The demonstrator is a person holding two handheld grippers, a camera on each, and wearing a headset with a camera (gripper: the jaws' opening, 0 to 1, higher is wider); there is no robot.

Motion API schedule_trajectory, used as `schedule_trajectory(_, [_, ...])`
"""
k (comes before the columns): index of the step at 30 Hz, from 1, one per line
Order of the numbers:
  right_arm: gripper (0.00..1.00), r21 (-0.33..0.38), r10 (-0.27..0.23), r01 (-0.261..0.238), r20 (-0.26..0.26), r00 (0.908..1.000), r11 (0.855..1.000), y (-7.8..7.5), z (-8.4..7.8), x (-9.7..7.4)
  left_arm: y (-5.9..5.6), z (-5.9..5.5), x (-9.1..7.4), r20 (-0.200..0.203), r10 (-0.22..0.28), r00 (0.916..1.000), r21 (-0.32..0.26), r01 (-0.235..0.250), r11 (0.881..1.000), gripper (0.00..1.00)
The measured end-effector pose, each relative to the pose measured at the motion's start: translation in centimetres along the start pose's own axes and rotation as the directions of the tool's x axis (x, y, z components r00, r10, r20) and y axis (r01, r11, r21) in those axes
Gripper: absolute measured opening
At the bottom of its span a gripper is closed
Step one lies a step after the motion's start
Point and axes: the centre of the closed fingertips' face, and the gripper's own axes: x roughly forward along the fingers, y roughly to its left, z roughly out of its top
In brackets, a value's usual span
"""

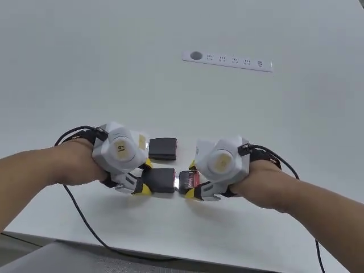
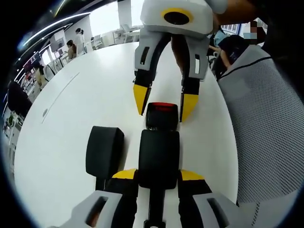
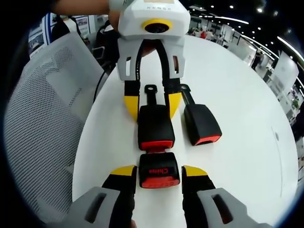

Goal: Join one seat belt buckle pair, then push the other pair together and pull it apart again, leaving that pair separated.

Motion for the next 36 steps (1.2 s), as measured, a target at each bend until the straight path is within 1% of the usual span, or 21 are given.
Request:
schedule_trajectory(3, [0.34, 0.011, 0.008, -0.009, 0.014, 0.9999, 1.000, 0.1, 0.5, -0.5, -0.1, 0.5, -0.7, 0.013, 0.005, 0.9999, 0.002, -0.005, 1.000, 0.34])
schedule_trajectory(5, [0.32, 0.005, 0.009, -0.009, 0.028, 0.9996, 1.000, -0.1, 0.6, -0.4, 0.0, 1.1, -1.1, 0.027, 0.007, 0.9996, 0.004, -0.007, 1.000, 0.34])
schedule_trajectory(6, [0.32, -0.010, 0.020, -0.019, 0.036, 0.9992, 1.000, 0.4, 1.2, -1.1, 0.2, 1.5, -1.4, 0.041, 0.005, 0.9992, 0.002, -0.005, 1.000, 0.34])
schedule_trajectory(7, [0.32, -0.008, 0.018, -0.018, 0.041, 0.9990, 1.000, 0.4, 1.4, -1.3, 0.2, 1.9, -1.6, 0.055, 0.002, 0.9985, -0.001, -0.002, 1.000, 0.34])
schedule_trajectory(8, [0.32, -0.007, 0.017, -0.017, 0.047, 0.9987, 1.000, 0.4, 1.5, -1.5, 0.4, 2.8, -2.1, 0.072, 0.000, 0.9974, -0.005, 0.001, 1.000, 0.35])
schedule_trajectory(9, [0.31, -0.012, 0.011, -0.011, 0.050, 0.9987, 1.000, 0.3, 1.6, -1.7, 0.6, 3.2, -2.4, 0.079, 0.001, 0.9969, -0.006, -0.001, 1.000, 0.35])
schedule_trajectory(10, [0.31, -0.010, 0.007, -0.007, 0.053, 0.9985, 1.000, 0.1, 1.5, -1.9, 1.0, 3.5, -2.4, 0.086, 0.008, 0.9962, -0.005, -0.007, 1.000, 0.35])
schedule_trajectory(12, [0.31, -0.006, -0.002, 0.003, 0.058, 0.9983, 1.000, -0.4, 1.3, -2.1, 1.5, 3.7, -2.4, 0.089, 0.014, 0.9959, 0.005, -0.015, 1.000, 0.35])
schedule_trajectory(14, [0.30, -0.018, -0.021, 0.021, 0.037, 0.9991, 1.000, -1.0, 0.4, -2.3, 2.0, 3.9, -2.4, 0.088, 0.022, 0.9959, 0.006, -0.023, 1.000, 0.35])
schedule_trajectory(18, [0.30, 0.002, -0.039, 0.039, 0.027, 0.9989, 0.999, -2.1, -0.9, -3.3, 3.0, 3.9, -2.3, 0.087, 0.036, 0.9955, 0.005, -0.037, 0.999, 0.35])
schedule_trajectory(20, [0.29, 0.012, -0.053, 0.053, 0.021, 0.9984, 0.999, -2.7, -1.6, -4.2, 3.5, 3.9, -2.2, 0.090, 0.044, 0.9949, 0.008, -0.045, 0.999, 0.36])
schedule_trajectory(21, [0.29, 0.016, -0.059, 0.059, 0.017, 0.9981, 0.998, -3.0, -2.0, -4.5, 4.2, 3.8, -2.1, 0.091, 0.053, 0.9944, 0.011, -0.054, 0.998, 0.36])
schedule_trajectory(24, [0.29, 0.031, -0.080, 0.080, -0.004, 0.9968, 0.996, -4.3, -4.1, -5.1, 4.9, 4.2, -2.0, 0.097, 0.067, 0.9931, 0.013, -0.068, 0.998, 0.36])
schedule_trajectory(25, [0.29, 0.032, -0.083, 0.083, -0.007, 0.9966, 0.996, -4.5, -4.3, -5.3, 5.1, 4.4, -2.0, 0.096, 0.067, 0.9931, 0.011, -0.069, 0.998, 0.36])
schedule_trajectory(27, [0.29, 0.027, -0.099, 0.100, -0.026, 0.9947, 0.995, -5.1, -5.3, -6.1, 6.1, 3.9, -1.4, 0.087, 0.070, 0.9938, 0.014, -0.071, 0.997, 0.37])
schedule_trajectory(28, [0.29, 0.016, -0.112, 0.113, -0.035, 0.9931, 0.994, -5.8, -6.1, -6.4, 6.4, 3.9, -1.4, 0.084, 0.070, 0.9940, 0.016, -0.072, 0.997, 0.37])
schedule_trajectory(29, [0.29, 0.021, -0.114, 0.115, -0.034, 0.9929, 0.993, -6.2, -6.5, -6.6, 6.6, 3.9, -1.3, 0.081, 0.071, 0.9941, 0.017, -0.073, 0.997, 0.37])
schedule_trajectory(30, [0.28, 0.030, -0.120, 0.121, -0.037, 0.9921, 0.992, -6.9, -7.2, -7.2, 6.8, 4.0, -1.2, 0.075, 0.074, 0.9944, 0.020, -0.076, 0.997, 0.38])
schedule_trajectory(32, [0.29, 0.033, -0.123, 0.125, -0.053, 0.9910, 0.992, -7.1, -7.9, -8.1, 7.3, 3.7, -0.9, 0.067, 0.071, 0.9952, 0.025, -0.073, 0.997, 0.38])
schedule_trajectory(35, [0.29, 0.035, -0.110, 0.113, -0.073, 0.9912, 0.993, -7.4, -9.3, -8.2, 7.3, 3.7, -0.8, 0.051, 0.065, 0.9966, 0.034, -0.067, 0.997, 0.38])
schedule_trajectory(36, [0.29, 0.033, -0.111, 0.114, -0.077, 0.9908, 0.993, -7.5, -9.6, -8.3, 7.6, 3.3, -0.4, 0.046, 0.063, 0.9970, 0.035, -0.064, 0.997, 0.38])
